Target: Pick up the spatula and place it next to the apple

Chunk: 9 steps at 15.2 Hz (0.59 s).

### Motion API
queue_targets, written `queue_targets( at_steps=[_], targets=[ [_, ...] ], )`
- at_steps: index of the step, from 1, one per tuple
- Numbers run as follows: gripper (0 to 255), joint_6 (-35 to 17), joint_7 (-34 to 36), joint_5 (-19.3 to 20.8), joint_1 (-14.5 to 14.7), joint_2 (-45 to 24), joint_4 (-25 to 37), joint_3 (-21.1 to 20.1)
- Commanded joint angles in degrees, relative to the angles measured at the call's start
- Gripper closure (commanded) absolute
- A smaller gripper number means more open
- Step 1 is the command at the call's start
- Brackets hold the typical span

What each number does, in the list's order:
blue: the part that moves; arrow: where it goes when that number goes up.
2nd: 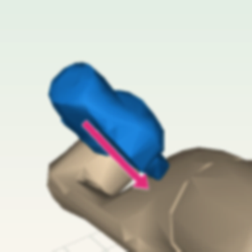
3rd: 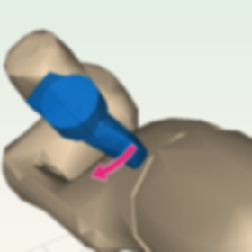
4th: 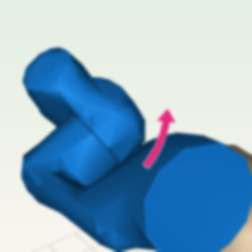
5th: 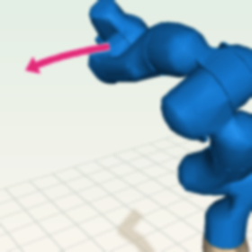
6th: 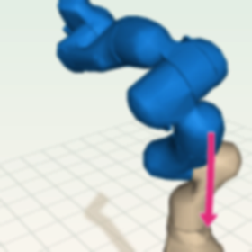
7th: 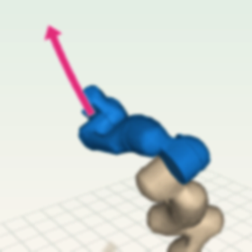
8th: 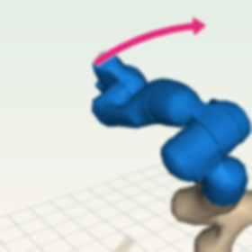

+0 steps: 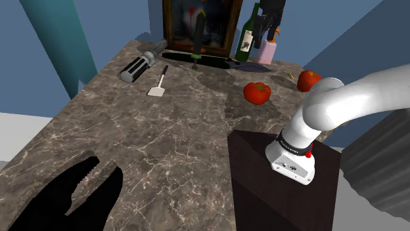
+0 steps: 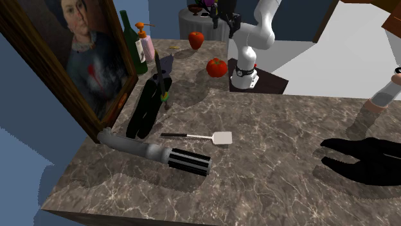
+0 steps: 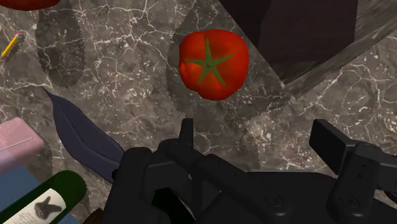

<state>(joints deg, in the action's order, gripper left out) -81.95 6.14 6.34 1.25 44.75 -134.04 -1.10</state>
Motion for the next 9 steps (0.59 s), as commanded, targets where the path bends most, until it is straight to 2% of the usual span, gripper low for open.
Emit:
queue_targets(
  at_steps=[1,9],
  targets=[
    [0,0.0,0.0,0.0,0.0,0.0,0.0,0.0],
    [0,-12.87,16.36,-6.04,-1.0,-9.84,-1.44,-7.11]
  ],
)
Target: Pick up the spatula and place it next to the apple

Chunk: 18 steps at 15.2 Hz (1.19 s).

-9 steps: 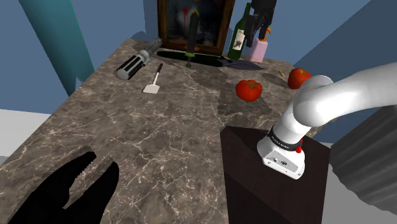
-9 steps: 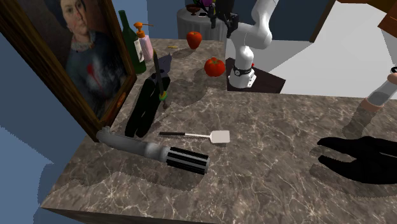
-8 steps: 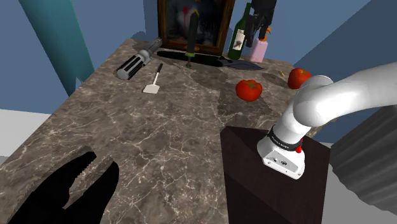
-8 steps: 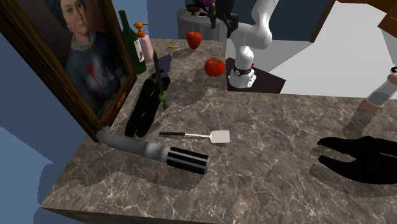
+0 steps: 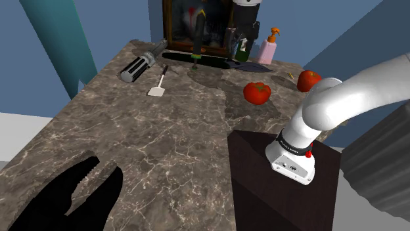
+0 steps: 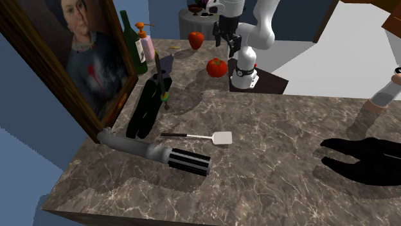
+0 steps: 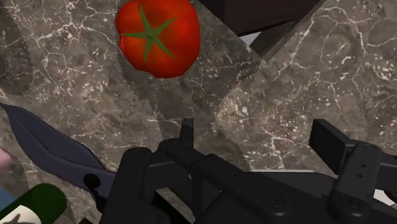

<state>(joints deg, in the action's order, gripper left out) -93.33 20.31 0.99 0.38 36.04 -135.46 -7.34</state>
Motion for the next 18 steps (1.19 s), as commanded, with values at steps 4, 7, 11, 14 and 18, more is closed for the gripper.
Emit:
queue_targets(
  at_steps=[4,7,11,14,18],
  targets=[
    [0,-7.83,9.99,-2.2,-0.91,-7.9,1.46,-4.12],
    [0,-12.27,15.8,-2.5,-1.65,-13.57,3.51,-6.35],
    [0,-17.48,23.64,-1.69,-2.64,-21.71,7.45,-8.87],
    [0,-20.72,29.59,-0.17,-3.19,-28.12,11.27,-10.25],
    [0,-23.96,37.47,2.78,-3.4,-36.88,17.47,-11.2]
  ],
)
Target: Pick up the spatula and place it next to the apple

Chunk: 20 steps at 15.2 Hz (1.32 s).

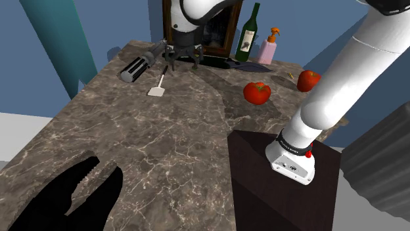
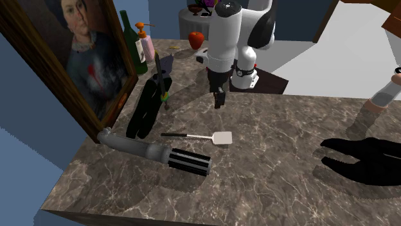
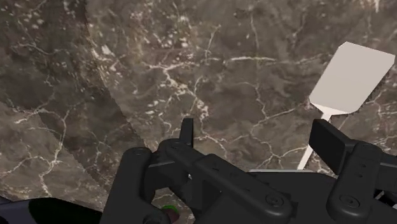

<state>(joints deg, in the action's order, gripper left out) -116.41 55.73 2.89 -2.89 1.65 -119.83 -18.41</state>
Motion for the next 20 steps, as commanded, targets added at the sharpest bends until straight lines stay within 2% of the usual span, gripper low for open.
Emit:
queue_targets(
  at_steps=[1,10,17,20],
  targets=[
    [0,-1.48,3.97,1.71,-0.04,-4.69,3.58,-0.16],
    [0,-3.5,18.23,8.09,2.68,-23.69,22.17,2.26],
    [0,-7.82,18.87,9.1,2.82,-26.13,20.19,2.81],
    [0,-8.17,18.93,9.19,2.83,-26.35,20.06,2.86]
  ],
)
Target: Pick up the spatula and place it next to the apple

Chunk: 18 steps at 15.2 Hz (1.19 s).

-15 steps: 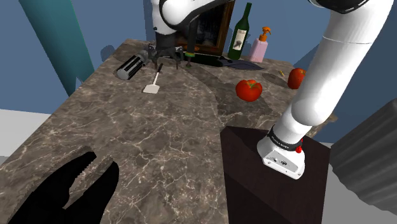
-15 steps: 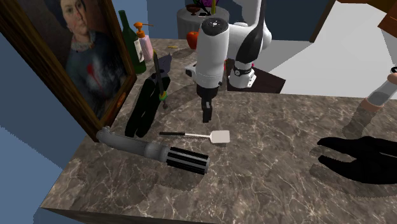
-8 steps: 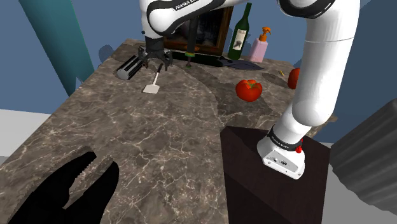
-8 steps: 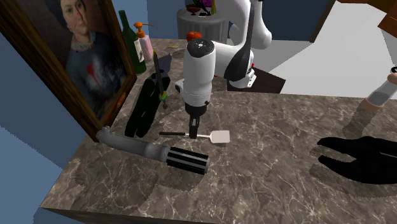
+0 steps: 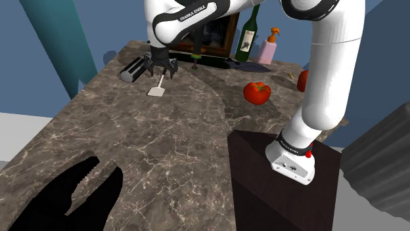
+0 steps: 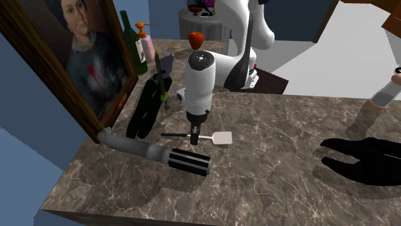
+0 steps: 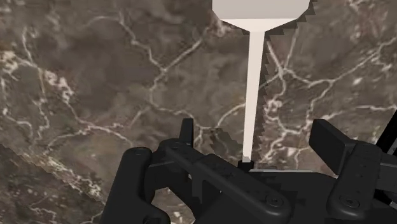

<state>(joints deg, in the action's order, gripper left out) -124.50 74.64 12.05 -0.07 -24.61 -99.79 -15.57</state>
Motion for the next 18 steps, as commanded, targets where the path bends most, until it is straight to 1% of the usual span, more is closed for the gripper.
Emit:
queue_targets(
  at_steps=[1,5,6,15,18],
  targets=[
    [0,-0.09,0.02,0.03,0.01,-0.09,0.02,0.02],
    [0,-0.08,0.02,0.03,0.01,-0.08,0.02,0.01],
    [255,-0.08,0.02,0.03,0.01,-0.08,0.02,0.01],
    [255,-0.09,0.02,0.03,0.01,-0.09,0.02,0.02],
    [255,1.77,-0.36,-0.43,-0.1,0.96,0.88,-0.2]
  ],
)
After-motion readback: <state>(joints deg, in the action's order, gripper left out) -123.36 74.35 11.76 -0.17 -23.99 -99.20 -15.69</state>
